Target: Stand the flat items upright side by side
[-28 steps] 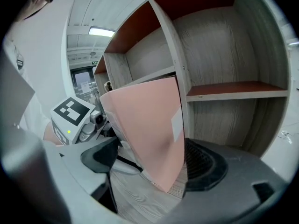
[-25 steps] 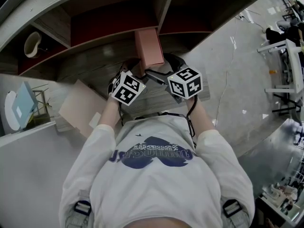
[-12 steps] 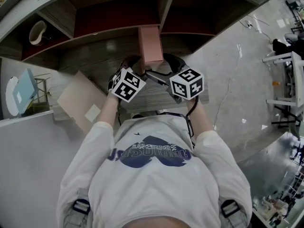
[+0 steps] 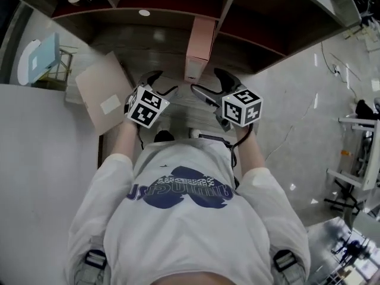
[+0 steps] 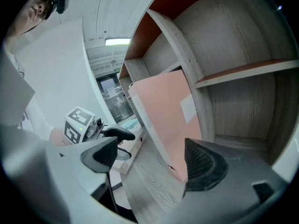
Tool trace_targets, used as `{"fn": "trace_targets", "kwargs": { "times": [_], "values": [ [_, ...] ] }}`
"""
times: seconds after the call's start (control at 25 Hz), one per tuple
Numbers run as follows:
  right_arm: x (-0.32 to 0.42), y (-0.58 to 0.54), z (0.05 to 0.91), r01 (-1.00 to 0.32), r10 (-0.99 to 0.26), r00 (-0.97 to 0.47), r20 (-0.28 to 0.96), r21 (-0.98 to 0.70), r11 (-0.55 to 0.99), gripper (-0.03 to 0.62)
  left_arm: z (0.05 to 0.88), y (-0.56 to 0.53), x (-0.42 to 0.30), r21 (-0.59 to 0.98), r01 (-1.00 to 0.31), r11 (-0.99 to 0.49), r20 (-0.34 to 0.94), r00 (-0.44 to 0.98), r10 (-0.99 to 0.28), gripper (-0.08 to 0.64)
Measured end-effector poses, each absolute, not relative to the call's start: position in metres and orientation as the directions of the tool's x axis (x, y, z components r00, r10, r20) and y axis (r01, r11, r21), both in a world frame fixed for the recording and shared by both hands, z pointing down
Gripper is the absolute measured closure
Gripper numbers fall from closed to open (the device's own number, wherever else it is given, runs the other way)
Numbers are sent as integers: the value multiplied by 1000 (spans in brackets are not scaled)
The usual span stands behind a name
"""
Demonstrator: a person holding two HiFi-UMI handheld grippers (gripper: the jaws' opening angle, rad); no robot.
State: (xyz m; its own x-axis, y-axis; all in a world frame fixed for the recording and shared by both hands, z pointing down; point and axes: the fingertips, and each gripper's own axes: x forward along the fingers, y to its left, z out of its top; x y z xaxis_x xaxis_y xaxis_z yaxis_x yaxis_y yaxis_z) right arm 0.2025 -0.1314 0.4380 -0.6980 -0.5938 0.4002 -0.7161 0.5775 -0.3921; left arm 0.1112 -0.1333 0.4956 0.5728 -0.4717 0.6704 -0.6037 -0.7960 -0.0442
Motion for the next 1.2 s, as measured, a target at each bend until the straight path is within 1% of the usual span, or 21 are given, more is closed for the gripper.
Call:
{"fn": "trace_targets", "kwargs": {
  "times": [0.2, 0.36, 0.52, 0.64, 0.76, 0.92, 1.2],
  "values": [
    [175, -113, 453, -610, -470, -790, 394, -430, 665, 143, 497, -101, 45, -71, -786, -614, 689, 406, -600, 264],
    [152, -98, 460, -499, -338, -857, 389, -464, 732, 143, 502, -52, -20, -67, -922, -381, 712, 224, -666, 264],
    [125, -78, 464, -417, -236, -887, 397, -469, 778, 143, 502, 5, -74, -68, -980, -188, 717, 83, -692, 264],
    [99, -63, 466, -368, -180, -902, 393, -479, 797, 143, 505, 44, -108, -85, -993, -87, 722, -1, -692, 264],
    [77, -57, 466, -349, -158, -907, 390, -488, 800, 143, 507, 72, -135, -99, -994, -33, 733, -51, -679, 264],
    [43, -52, 467, -349, -150, -901, 407, -474, 808, 143, 512, 96, -174, -77, -997, 16, 731, -68, -678, 264],
    [-22, -40, 475, -432, -216, -864, 454, -449, 782, 143, 523, 113, -259, -32, -999, 0, 719, -23, -694, 264]
  ]
}}
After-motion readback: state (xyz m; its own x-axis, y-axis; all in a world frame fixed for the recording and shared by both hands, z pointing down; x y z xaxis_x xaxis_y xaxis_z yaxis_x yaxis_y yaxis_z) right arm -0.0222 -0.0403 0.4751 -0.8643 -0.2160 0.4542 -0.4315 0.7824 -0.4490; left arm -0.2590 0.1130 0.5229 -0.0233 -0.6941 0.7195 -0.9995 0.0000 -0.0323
